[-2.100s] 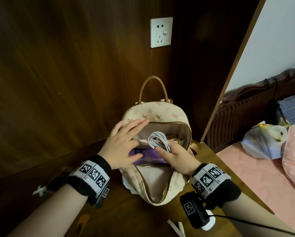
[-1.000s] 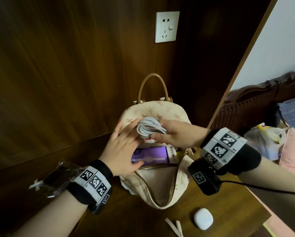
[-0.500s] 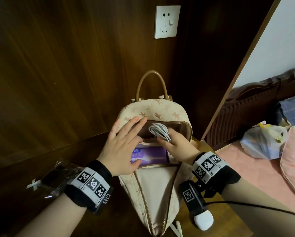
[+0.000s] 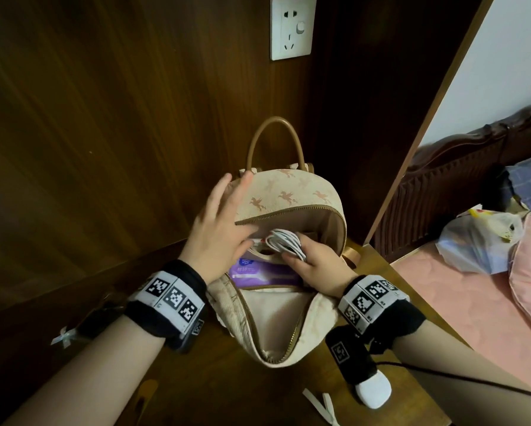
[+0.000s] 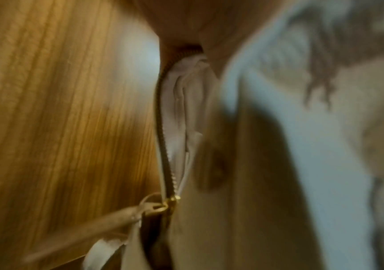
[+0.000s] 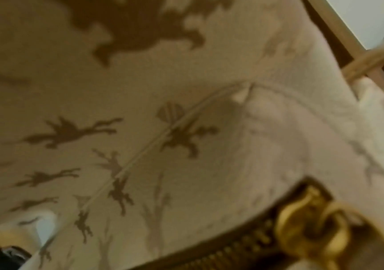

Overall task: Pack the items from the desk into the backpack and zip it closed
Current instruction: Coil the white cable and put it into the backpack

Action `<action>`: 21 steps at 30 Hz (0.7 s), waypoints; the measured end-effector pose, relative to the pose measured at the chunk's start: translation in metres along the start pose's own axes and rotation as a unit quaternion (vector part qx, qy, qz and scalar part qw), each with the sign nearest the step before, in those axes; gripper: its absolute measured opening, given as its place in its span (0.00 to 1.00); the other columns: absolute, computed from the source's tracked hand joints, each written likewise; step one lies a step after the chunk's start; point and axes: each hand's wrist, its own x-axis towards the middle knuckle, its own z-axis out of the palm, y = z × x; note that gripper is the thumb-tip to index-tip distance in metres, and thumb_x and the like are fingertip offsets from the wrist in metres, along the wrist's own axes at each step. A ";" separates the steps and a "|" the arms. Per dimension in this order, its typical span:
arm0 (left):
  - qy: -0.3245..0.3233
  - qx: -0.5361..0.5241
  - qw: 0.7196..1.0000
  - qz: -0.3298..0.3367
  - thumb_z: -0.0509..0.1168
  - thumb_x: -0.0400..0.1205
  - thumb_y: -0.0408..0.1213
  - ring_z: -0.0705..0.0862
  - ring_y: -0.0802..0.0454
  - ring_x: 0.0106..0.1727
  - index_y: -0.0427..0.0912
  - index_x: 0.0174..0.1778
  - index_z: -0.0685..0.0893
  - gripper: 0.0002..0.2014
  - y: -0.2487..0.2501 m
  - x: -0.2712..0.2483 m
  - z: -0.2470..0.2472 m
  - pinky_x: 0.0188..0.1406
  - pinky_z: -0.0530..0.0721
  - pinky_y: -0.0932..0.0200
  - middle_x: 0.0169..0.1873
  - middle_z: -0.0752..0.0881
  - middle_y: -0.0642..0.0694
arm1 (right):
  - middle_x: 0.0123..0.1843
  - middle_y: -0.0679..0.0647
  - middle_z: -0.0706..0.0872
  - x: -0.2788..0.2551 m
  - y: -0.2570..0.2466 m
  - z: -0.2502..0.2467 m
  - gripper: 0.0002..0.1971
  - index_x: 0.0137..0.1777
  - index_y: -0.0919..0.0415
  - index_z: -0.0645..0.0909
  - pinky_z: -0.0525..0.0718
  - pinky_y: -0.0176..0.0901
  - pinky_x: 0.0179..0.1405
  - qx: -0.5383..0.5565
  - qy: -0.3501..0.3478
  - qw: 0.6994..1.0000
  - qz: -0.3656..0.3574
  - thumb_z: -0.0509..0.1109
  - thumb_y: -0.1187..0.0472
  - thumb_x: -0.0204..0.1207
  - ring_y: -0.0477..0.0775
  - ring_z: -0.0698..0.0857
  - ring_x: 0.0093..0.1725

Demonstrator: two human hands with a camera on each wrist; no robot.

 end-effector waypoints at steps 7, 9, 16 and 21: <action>-0.050 0.061 0.996 -0.039 0.75 0.69 0.49 0.47 0.31 0.81 0.50 0.32 0.85 0.08 0.008 0.003 0.000 0.54 0.81 0.35 0.82 0.33 0.45 | 0.60 0.58 0.85 -0.002 0.002 0.004 0.17 0.65 0.63 0.76 0.76 0.48 0.61 0.006 -0.004 1.000 -0.019 0.62 0.55 0.81 0.57 0.82 0.61; -0.051 0.066 0.996 -0.040 0.75 0.69 0.49 0.47 0.31 0.81 0.50 0.31 0.85 0.09 0.009 0.001 0.001 0.53 0.81 0.34 0.81 0.32 0.45 | 0.62 0.56 0.85 -0.001 0.002 0.004 0.16 0.67 0.61 0.75 0.75 0.45 0.63 0.022 0.000 1.000 -0.007 0.63 0.58 0.82 0.54 0.82 0.63; -0.074 0.078 0.994 -0.034 0.71 0.70 0.47 0.43 0.30 0.81 0.51 0.31 0.85 0.06 0.012 0.004 -0.001 0.59 0.76 0.32 0.80 0.29 0.44 | 0.48 0.41 0.81 0.004 0.006 0.002 0.06 0.57 0.54 0.78 0.75 0.42 0.60 0.107 0.003 0.994 0.036 0.64 0.58 0.82 0.46 0.80 0.53; -0.054 0.073 0.994 -0.053 0.71 0.72 0.44 0.46 0.30 0.81 0.50 0.30 0.85 0.06 0.014 0.003 0.002 0.60 0.75 0.30 0.82 0.33 0.44 | 0.39 0.40 0.80 0.010 0.010 0.002 0.07 0.44 0.43 0.73 0.77 0.49 0.57 0.155 -0.017 0.986 0.054 0.63 0.57 0.82 0.40 0.79 0.42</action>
